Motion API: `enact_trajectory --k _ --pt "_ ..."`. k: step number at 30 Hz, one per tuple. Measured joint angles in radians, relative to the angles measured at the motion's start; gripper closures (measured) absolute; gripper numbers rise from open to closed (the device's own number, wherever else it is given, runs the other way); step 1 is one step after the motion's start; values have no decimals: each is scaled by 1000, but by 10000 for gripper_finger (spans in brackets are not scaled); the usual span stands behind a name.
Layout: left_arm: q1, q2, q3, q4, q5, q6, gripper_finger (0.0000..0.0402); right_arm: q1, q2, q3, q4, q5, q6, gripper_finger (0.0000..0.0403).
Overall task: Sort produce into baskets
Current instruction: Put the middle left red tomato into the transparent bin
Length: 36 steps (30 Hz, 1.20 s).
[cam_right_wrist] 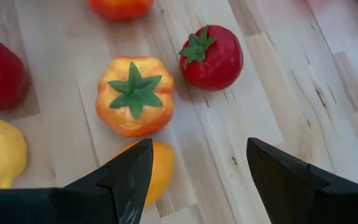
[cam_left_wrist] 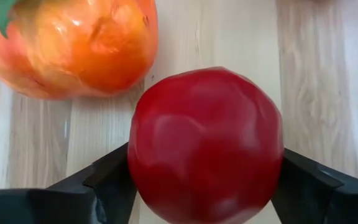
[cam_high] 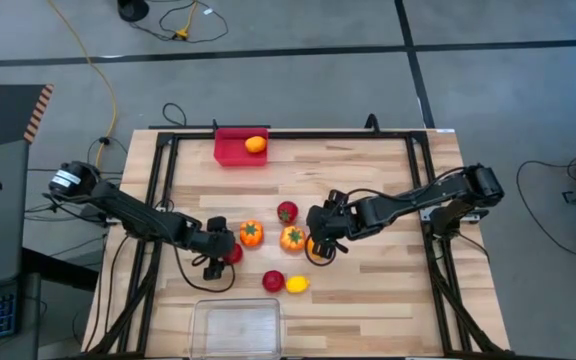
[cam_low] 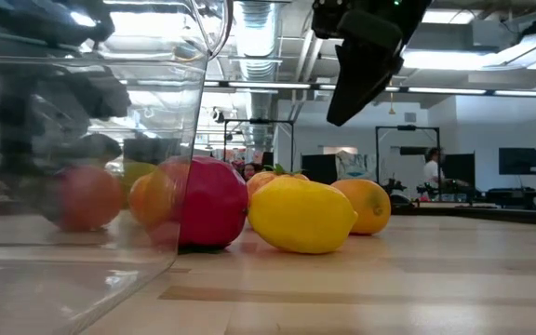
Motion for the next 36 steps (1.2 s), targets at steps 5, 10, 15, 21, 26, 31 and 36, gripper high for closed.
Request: enact_trajectory --k 5,10,15,21,26,31,36 --pt "0 -46 0 -2 4 -3 140 0 0 0 6 -3 0 117" --pt "-2 -119 54 -76 73 -45 136 0 0 0 6 -6 0 117" --pt "-47 -168 151 -91 133 -81 135 0 0 0 7 -6 0 117" --pt "-168 -168 281 -96 140 -144 135 0 0 0 8 -6 0 117" --pt "-296 -168 322 -93 101 -262 134 0 0 0 8 -6 -1 117" --pt "-431 -132 322 -87 21 -433 134 0 0 1 11 -6 -2 117" --pt "-530 -43 323 -75 9 -581 134 0 0 1 11 -7 -2 117"
